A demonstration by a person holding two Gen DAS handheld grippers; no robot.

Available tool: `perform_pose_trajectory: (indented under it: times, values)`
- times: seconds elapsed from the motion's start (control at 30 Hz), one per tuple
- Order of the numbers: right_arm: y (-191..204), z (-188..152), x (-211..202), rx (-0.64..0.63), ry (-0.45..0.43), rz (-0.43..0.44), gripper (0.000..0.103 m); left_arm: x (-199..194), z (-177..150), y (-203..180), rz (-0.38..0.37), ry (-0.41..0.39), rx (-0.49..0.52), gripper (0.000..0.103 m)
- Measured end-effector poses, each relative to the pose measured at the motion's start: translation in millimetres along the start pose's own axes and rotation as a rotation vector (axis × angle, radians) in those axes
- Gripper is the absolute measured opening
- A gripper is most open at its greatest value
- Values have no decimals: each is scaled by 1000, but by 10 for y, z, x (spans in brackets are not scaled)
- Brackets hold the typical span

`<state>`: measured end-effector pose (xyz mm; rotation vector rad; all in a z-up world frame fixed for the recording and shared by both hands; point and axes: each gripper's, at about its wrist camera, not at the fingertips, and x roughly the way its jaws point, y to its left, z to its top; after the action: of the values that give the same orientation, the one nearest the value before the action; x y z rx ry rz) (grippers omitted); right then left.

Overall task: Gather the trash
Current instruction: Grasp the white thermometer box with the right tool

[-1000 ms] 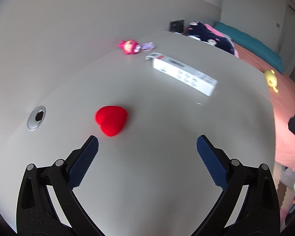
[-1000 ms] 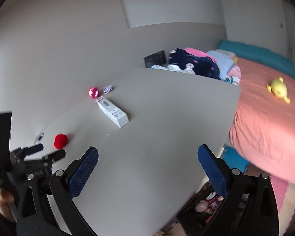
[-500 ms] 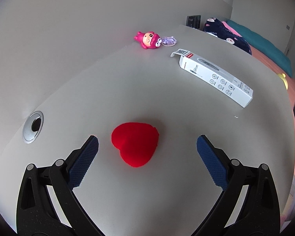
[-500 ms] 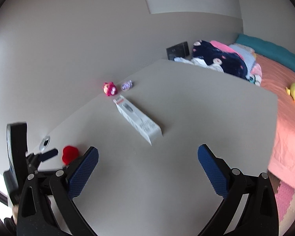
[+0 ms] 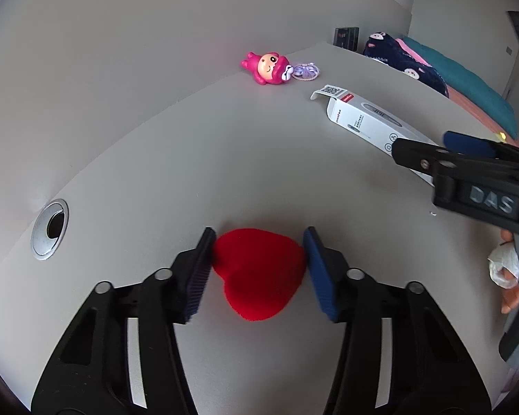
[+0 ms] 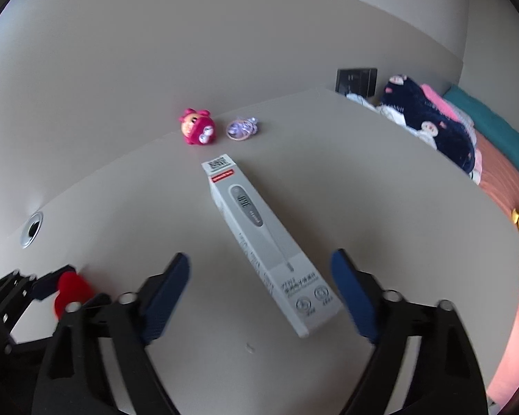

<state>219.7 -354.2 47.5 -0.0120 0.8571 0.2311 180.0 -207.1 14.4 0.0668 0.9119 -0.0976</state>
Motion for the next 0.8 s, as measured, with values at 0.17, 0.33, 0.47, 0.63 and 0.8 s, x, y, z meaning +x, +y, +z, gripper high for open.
perform_pose_trajectory:
  times: [0.17,0.33,0.47,0.63,0.8]
  values:
    - [-41,7,182,-14,38,-49,59,-7,-4,23,-5,-2,-5,49]
    - [-93,-37,174,-26,77,-19,28,-1,8,10,-2,-2,-1,49]
    - [-110,-114,119,1,76,-13,28,7,21,-13,-6,-3,3,49]
    - [-159,-244,-91,77,31,46,28,-27,34,-73,-41,-3,12,49]
    - [-211,-329,-367,82,-6,59,28,-86,36,-231,-57,-16,50,49]
